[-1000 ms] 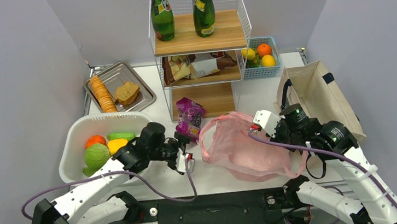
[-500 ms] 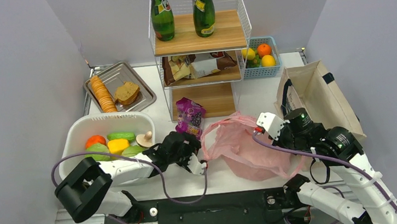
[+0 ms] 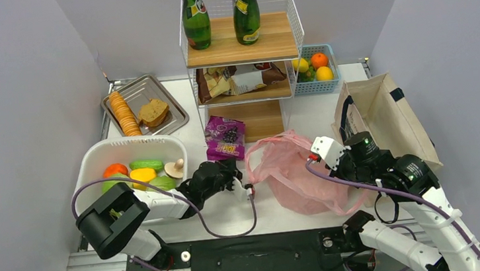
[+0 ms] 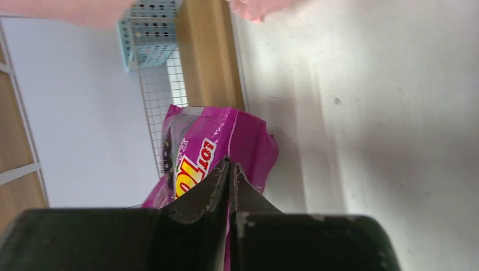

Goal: Untie the knot of the grocery bags and take out the mixed food

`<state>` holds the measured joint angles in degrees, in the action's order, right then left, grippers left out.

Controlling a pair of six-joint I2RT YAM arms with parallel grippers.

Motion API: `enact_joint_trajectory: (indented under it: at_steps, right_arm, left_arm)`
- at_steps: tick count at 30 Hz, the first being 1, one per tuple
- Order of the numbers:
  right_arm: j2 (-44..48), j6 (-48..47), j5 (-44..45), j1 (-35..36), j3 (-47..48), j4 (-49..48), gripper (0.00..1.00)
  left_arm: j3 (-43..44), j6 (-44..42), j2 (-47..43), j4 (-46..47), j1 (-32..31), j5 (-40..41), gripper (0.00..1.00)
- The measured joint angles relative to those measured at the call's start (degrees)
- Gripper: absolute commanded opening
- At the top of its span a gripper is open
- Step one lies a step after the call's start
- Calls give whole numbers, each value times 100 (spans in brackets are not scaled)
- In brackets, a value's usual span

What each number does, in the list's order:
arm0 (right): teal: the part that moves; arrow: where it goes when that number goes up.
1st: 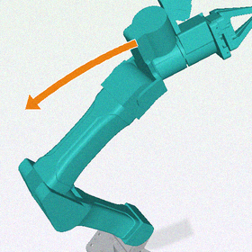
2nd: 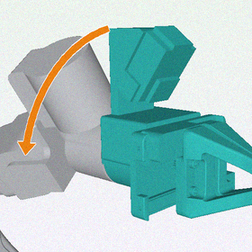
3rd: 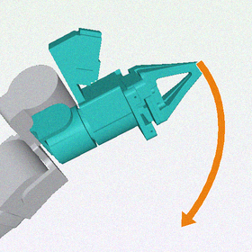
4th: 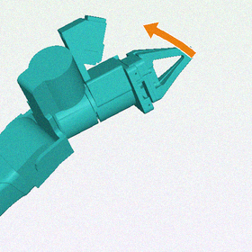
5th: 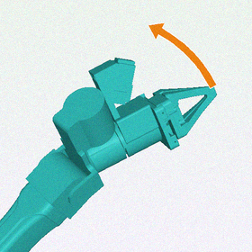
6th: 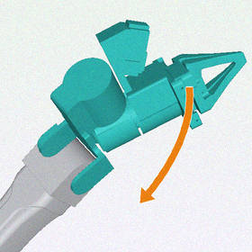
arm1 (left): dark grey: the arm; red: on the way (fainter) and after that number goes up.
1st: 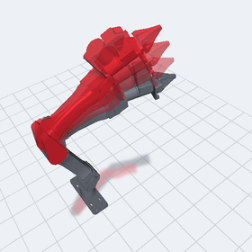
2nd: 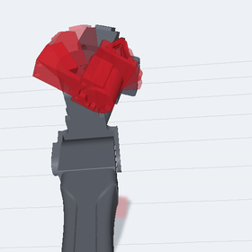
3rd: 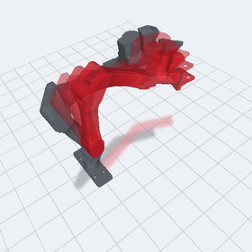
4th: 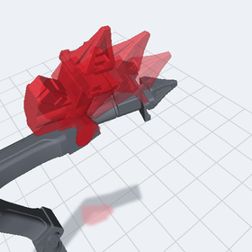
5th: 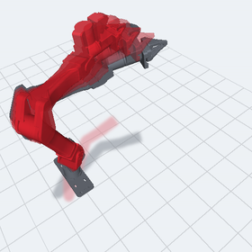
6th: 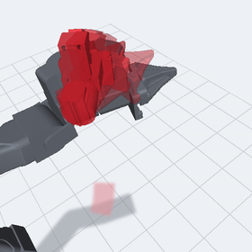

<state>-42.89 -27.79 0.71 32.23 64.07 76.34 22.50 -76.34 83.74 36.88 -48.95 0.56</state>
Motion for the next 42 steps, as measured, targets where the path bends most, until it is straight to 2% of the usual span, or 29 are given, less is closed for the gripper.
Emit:
enact_joint_trajectory:
  at_steps: [5, 12, 13, 14, 15, 16, 20, 21, 23, 24, 25, 26, 27, 28, 30, 32, 37, 42]
  right_arm:
    - [0, 9, -2, 0, -17, 0, 0]
    - [0, 24, -7, -2, -17, 0, 0]
    - [0, 26, -7, -2, -17, 0, 0]
    - [0, 28, -7, -2, -17, -2, 0]
    - [-4, 31, -7, -2, -17, -2, 0]
    - [-13, 33, -9, -2, -17, -7, 0]
    - [-96, 17, -101, -2, -17, -74, 0]
    - [-131, 13, -127, -2, -17, -103, 0]
    - [-210, 0, -168, -2, -17, -168, 11]
    - [-254, 4, -188, -2, -11, -210, 27]
    - [-304, 20, -214, -2, 4, -256, 37]
    - [-348, 57, -240, -2, 52, -273, 55]
    - [-407, 68, -267, -2, 166, -315, 61]
    - [-435, 146, -267, -7, 227, -343, 73]
    - [-546, 286, -337, -28, 525, -415, 78]
    - [-590, 452, -380, -44, 933, -509, 79]
    - [-616, 822, -289, -330, 2308, -636, 75]
    - [-468, 916, 597, -846, 3016, -575, 74]
  left_arm:
    - [345, 299, 363, 503, 146, -59, 0]
    - [1355, 660, 1578, 1276, 732, -61, 0]
    - [1484, 686, 1759, 1368, 839, -61, 5]
    - [1556, 693, 1878, 1419, 920, -61, 22]
    - [1624, 699, 2006, 1499, 1021, -90, 31]
    - [1674, 682, 2076, 1530, 1091, -96, 45]
    - [1628, 739, 2011, 1718, 1220, -260, 66]
    - [1530, 787, 1869, 1668, 1228, -337, 68]
    - [1250, 957, 1255, 1182, 1215, -599, 71]
    - [1156, 1056, 905, 890, 1189, -726, 72]
    - [1082, 1191, 435, 518, 1154, -901, 72]
    - [1056, 1325, -15, 164, 1110, -1058, 73]
    - [1051, 1458, -516, -186, 1058, -1224, 73]
    - [1049, 1580, -997, -472, 988, -1377, 74]
    - [1025, 1727, -1814, -944, 824, -1620, 75]
    - [938, 1766, -2426, -1478, 632, -1788, 76]
    - [522, 2011, -3283, -2914, 472, -1899, 77]
    - [450, 2376, -3860, -3895, 428, -1847, 77]
